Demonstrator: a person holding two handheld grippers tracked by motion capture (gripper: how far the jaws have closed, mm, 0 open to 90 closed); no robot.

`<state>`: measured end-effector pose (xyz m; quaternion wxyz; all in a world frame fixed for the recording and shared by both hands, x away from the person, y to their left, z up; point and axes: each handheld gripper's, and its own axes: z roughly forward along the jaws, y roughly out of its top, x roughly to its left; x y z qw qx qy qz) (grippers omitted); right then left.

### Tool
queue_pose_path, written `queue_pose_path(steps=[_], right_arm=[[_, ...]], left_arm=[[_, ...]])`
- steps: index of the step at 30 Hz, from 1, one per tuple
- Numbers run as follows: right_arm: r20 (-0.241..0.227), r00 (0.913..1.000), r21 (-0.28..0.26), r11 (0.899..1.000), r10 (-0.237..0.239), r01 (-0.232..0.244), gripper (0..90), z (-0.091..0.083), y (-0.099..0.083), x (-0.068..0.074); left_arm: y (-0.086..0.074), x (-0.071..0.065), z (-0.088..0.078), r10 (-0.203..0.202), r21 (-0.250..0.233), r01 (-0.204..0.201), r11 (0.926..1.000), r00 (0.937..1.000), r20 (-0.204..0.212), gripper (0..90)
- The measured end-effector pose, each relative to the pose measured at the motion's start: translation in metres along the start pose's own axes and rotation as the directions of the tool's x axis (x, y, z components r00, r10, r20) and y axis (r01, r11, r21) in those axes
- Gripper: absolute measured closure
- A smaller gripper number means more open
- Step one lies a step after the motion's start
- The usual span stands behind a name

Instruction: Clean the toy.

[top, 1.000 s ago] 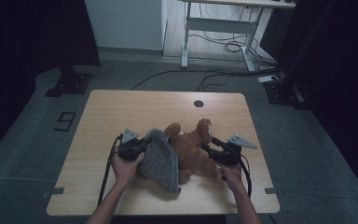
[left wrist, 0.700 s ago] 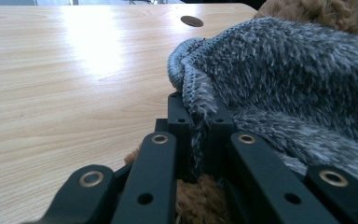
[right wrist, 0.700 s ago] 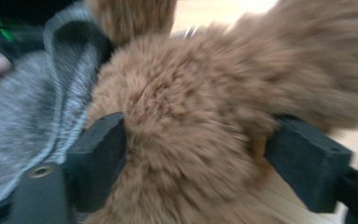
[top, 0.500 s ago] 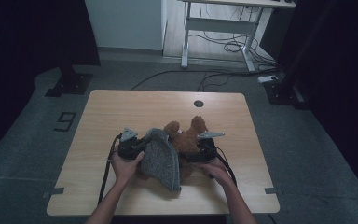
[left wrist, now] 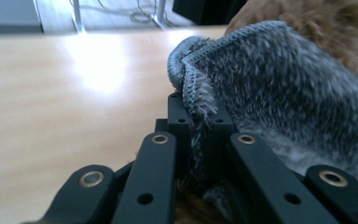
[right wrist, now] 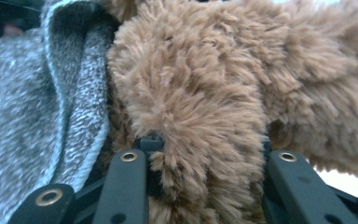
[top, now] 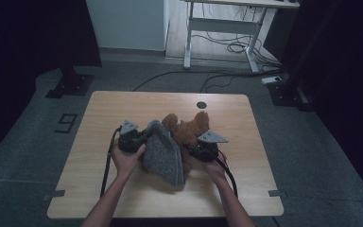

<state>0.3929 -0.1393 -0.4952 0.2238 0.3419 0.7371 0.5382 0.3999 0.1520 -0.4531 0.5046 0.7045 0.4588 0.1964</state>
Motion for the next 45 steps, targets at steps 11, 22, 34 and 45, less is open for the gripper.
queue_pose_path(steps=[11, 22, 34, 45], right_arm=[[-0.023, 0.9961, 0.020, 0.996, -0.085, 0.086, 56.1, 0.023, -0.028, -0.018], [-0.099, 0.9942, 0.097, 0.994, -0.042, 0.051, 48.9, -0.012, -0.048, -0.011], [-0.080, 0.9950, 0.077, 0.995, -0.060, 0.066, 59.1, -0.023, -0.060, -0.004], [-0.052, 0.9976, 0.091, 0.995, -0.047, 0.051, 60.5, -0.029, -0.063, -0.004]], left_arm=[[-0.007, 0.011, 0.038, -0.077, 0.135, 0.074, 0.9881, 0.9968, 0.020, 83.5], [-0.041, -0.015, 0.000, -0.058, 0.078, 0.051, 0.9956, 0.9946, 0.087, 83.8], [0.012, -0.056, -0.008, -0.006, 0.020, 0.002, 0.9998, 0.9837, 0.180, 83.5], [0.003, -0.063, 0.037, 0.071, 0.130, -0.076, 0.9886, 0.9965, 0.044, 83.0]])
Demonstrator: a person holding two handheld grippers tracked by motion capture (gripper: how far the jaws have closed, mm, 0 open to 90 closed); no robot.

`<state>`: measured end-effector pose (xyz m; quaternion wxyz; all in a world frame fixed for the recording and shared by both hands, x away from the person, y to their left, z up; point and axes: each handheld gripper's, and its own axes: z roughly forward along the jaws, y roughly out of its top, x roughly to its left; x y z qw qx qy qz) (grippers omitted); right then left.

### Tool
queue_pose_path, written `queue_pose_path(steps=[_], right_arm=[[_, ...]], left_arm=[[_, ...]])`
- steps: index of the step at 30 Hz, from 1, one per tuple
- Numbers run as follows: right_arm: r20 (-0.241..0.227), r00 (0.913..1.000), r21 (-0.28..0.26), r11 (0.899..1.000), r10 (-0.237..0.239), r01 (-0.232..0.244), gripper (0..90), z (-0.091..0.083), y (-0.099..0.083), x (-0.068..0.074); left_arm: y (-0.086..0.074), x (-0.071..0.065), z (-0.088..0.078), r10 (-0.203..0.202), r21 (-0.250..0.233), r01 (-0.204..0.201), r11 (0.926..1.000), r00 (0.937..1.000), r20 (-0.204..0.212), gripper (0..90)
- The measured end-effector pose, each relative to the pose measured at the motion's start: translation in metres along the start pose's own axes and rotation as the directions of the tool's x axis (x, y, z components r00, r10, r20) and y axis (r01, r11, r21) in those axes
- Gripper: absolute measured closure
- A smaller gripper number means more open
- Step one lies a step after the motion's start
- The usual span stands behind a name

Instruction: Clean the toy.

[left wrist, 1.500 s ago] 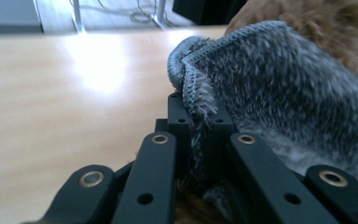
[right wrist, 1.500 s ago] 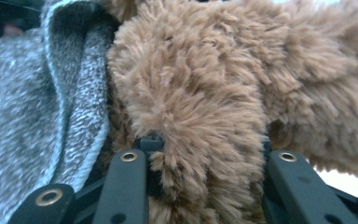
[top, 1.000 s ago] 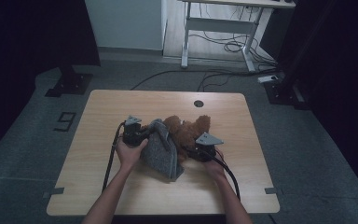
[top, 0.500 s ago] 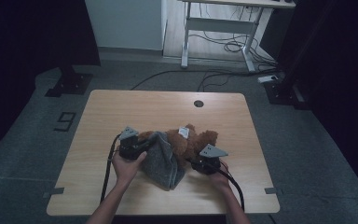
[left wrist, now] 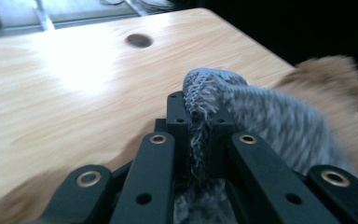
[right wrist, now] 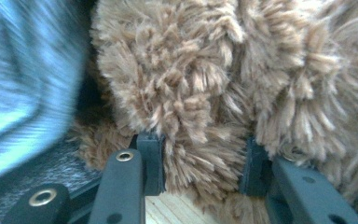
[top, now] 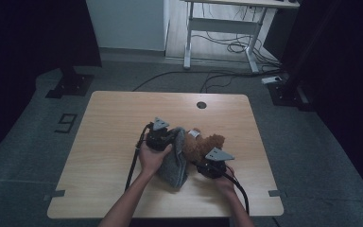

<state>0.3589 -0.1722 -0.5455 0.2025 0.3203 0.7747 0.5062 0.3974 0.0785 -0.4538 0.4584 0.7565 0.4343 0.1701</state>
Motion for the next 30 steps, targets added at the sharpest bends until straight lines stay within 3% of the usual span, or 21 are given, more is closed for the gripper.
queue_pose_path(steps=[3, 7, 9, 11, 14, 16, 20, 24, 27, 30], right_arm=[[0.003, 1.0000, 0.004, 1.000, 0.008, -0.008, 60.8, 0.000, 0.000, 0.001], [0.013, 0.9998, 0.015, 1.000, -0.012, 0.012, 60.7, -0.001, 0.000, 0.005], [0.014, 0.9999, 0.018, 1.000, -0.010, 0.010, 60.8, -0.002, 0.000, 0.005], [0.014, 0.9999, 0.010, 1.000, 0.002, -0.002, 60.7, -0.002, -0.001, 0.005], [0.017, 0.9998, 0.009, 1.000, 0.012, -0.012, 60.7, -0.002, -0.001, 0.006], [0.017, 0.9998, 0.011, 1.000, 0.014, -0.014, 60.7, -0.002, -0.001, 0.006], [0.016, 0.9997, 0.011, 1.000, 0.018, -0.018, 60.7, -0.003, -0.001, 0.006], [0.015, 0.9995, 0.014, 1.000, 0.026, -0.026, 60.7, -0.003, -0.001, 0.006], [0.014, 0.9992, 0.009, 0.999, 0.038, -0.038, 60.7, -0.003, -0.001, 0.006], [0.013, 0.9990, 0.006, 0.999, 0.043, -0.043, 60.7, -0.004, -0.002, 0.005]], left_arm=[[-0.013, 0.023, -0.018, -0.029, 0.008, 0.029, 0.9995, 0.9992, -0.027, 83.1], [-0.023, 0.047, -0.052, -0.059, -0.020, 0.058, 0.9981, 0.9962, -0.064, 83.0], [-0.028, 0.059, -0.068, -0.065, -0.024, 0.063, 0.9977, 0.9929, -0.100, 83.1], [-0.033, 0.072, -0.080, -0.096, -0.028, 0.093, 0.9953, 0.9873, -0.127, 83.0], [-0.039, 0.089, -0.092, -0.166, -0.047, 0.162, 0.9857, 0.9779, -0.126, 83.0], [-0.036, 0.091, -0.095, -0.192, -0.074, 0.185, 0.9798, 0.9773, -0.090, 83.0], [-0.008, 0.069, -0.093, -0.154, -0.118, 0.150, 0.9817, 0.9876, -0.027, 83.1], [0.028, 0.029, -0.071, -0.079, -0.119, 0.085, 0.9892, 0.9952, 0.057, 83.1], [0.049, -0.007, -0.043, -0.011, -0.089, 0.021, 0.9958, 0.9938, 0.111, 83.0], [0.062, -0.038, -0.010, 0.035, -0.044, -0.028, 0.9986, 0.9853, 0.167, 82.9]])
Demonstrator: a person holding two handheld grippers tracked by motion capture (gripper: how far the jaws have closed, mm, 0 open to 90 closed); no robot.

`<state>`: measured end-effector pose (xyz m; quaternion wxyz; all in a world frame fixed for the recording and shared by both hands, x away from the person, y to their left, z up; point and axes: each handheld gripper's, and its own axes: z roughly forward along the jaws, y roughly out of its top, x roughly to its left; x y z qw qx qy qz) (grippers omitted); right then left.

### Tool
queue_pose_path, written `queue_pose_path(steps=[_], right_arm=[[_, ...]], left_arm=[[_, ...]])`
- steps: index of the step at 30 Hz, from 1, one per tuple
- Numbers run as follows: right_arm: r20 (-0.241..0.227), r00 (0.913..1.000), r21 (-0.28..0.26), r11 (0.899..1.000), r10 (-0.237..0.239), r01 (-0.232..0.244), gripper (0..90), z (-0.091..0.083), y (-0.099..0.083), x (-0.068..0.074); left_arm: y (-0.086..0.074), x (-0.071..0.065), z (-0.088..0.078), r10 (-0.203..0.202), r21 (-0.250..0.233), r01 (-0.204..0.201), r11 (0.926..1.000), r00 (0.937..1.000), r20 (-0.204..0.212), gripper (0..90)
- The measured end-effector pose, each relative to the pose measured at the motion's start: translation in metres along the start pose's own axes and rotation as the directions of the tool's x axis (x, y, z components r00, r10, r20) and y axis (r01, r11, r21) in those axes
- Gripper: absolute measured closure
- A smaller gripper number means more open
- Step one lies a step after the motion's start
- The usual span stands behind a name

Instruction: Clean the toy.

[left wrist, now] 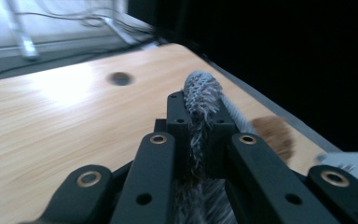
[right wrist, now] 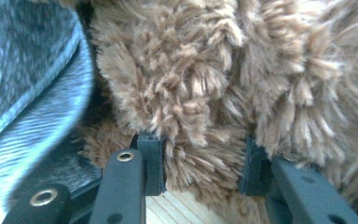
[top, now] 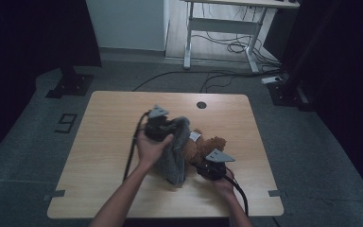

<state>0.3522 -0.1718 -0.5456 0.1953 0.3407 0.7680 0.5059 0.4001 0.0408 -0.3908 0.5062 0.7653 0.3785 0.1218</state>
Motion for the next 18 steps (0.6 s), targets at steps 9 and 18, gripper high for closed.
queue_pose_path(steps=[9, 18], right_arm=[[0.006, 1.0000, 0.005, 1.000, -0.003, 0.003, 60.7, 0.001, 0.000, 0.001], [0.017, 0.9993, 0.031, 0.999, -0.034, 0.033, 60.7, 0.004, 0.001, 0.006]], left_arm=[[-0.017, -0.039, 0.081, 0.090, 0.210, -0.097, 0.9729, 0.9949, 0.047, 82.6], [-0.028, -0.053, 0.082, 0.316, 0.332, -0.282, 0.9001, 0.9473, -0.052, 82.9]])
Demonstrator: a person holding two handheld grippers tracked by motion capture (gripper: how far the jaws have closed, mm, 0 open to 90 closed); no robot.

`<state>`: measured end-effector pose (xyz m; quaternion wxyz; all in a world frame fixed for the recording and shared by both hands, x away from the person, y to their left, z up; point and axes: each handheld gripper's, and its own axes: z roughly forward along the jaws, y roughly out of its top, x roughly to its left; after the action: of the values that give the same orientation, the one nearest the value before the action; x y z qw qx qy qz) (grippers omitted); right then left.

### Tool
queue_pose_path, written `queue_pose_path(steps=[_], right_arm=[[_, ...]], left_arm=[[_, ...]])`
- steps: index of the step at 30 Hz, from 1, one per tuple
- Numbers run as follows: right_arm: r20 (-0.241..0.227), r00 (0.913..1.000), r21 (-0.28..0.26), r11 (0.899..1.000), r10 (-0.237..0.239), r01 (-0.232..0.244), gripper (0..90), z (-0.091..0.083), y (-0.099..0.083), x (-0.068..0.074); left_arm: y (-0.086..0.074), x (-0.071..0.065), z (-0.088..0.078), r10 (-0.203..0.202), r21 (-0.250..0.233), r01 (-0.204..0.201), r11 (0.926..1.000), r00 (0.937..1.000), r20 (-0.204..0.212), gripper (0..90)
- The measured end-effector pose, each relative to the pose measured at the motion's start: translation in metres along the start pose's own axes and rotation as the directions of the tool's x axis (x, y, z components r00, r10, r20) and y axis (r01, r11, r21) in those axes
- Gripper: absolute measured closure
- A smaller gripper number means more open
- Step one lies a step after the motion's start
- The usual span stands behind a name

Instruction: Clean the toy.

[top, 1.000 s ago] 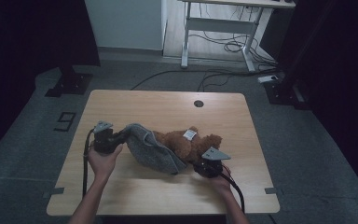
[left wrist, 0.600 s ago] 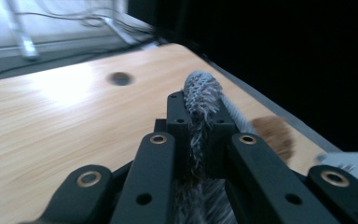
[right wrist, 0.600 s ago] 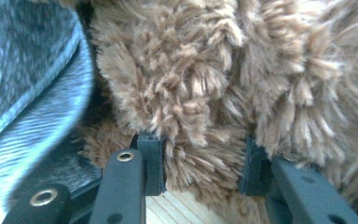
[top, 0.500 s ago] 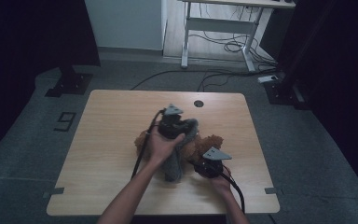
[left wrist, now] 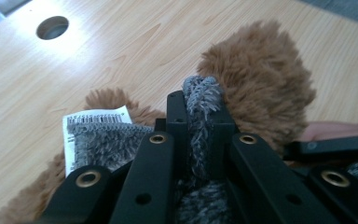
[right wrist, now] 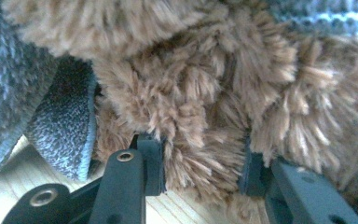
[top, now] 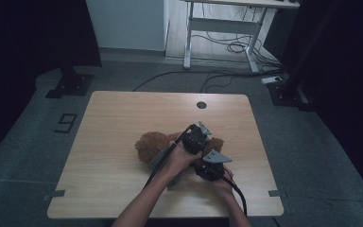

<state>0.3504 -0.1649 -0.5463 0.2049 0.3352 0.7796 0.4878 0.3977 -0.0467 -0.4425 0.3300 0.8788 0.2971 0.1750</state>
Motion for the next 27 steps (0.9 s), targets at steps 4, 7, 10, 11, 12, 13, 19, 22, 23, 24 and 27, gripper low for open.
queue_pose_path(steps=[4, 7, 10, 11, 12, 13, 19, 22, 23, 24, 27], right_arm=[[0.003, 1.0000, -0.001, 1.000, 0.002, -0.002, 60.7, 0.000, 0.001, 0.000], [0.001, 0.9998, -0.005, 1.000, 0.019, -0.019, 60.8, 0.000, 0.001, -0.002], [-0.007, 0.9995, -0.008, 0.999, 0.032, -0.032, 60.9, 0.000, 0.001, -0.004], [-0.007, 0.9995, -0.008, 0.999, 0.031, -0.031, 60.9, 0.000, 0.001, -0.004], [-0.004, 0.9996, -0.007, 1.000, 0.028, -0.028, 60.9, 0.000, 0.001, -0.004], [-0.004, 0.9996, -0.004, 1.000, 0.027, -0.027, 60.9, 0.000, 0.001, -0.003], [-0.010, 0.9992, -0.001, 0.999, 0.039, -0.039, 61.1, 0.000, 0.000, -0.003], [-0.015, 0.9981, -0.004, 0.998, 0.060, -0.060, 61.3, 0.000, 0.000, -0.005], [-0.016, 0.9978, -0.004, 0.998, 0.064, -0.064, 61.3, 0.000, 0.000, -0.006], [-0.017, 0.9978, -0.004, 0.998, 0.064, -0.064, 61.4, 0.000, 0.000, -0.006], [-0.019, 0.9976, -0.006, 0.998, 0.067, -0.067, 61.4, 0.001, 0.000, -0.006]], left_arm=[[-0.007, 0.010, -0.012, -0.029, -0.037, 0.028, 0.9989, 0.9995, -0.014, 83.0], [-0.020, 0.028, -0.029, -0.092, -0.078, 0.089, 0.9930, 0.9945, -0.049, 82.9], [-0.044, 0.056, -0.045, -0.164, -0.080, 0.159, 0.9841, 0.9845, -0.063, 82.9], [-0.053, 0.064, -0.050, -0.190, -0.085, 0.184, 0.9793, 0.9789, -0.075, 82.9], [-0.062, 0.072, -0.056, -0.211, -0.088, 0.204, 0.9751, 0.9733, -0.089, 83.0], [-0.072, 0.080, -0.061, -0.231, -0.089, 0.223, 0.9707, 0.9681, -0.096, 83.0], [-0.125, 0.120, -0.094, -0.371, -0.138, 0.358, 0.9236, 0.9252, -0.082, 82.9], [-0.144, 0.133, -0.103, -0.407, -0.132, 0.392, 0.9104, 0.9065, -0.113, 83.0], [-0.148, 0.136, -0.106, -0.421, -0.135, 0.406, 0.9037, 0.9006, -0.108, 83.0], [-0.151, 0.137, -0.108, -0.428, -0.146, 0.412, 0.8992, 0.8981, -0.100, 83.0], [-0.141, 0.132, -0.115, -0.421, -0.200, 0.402, 0.8938, 0.9052, -0.062, 83.1]])
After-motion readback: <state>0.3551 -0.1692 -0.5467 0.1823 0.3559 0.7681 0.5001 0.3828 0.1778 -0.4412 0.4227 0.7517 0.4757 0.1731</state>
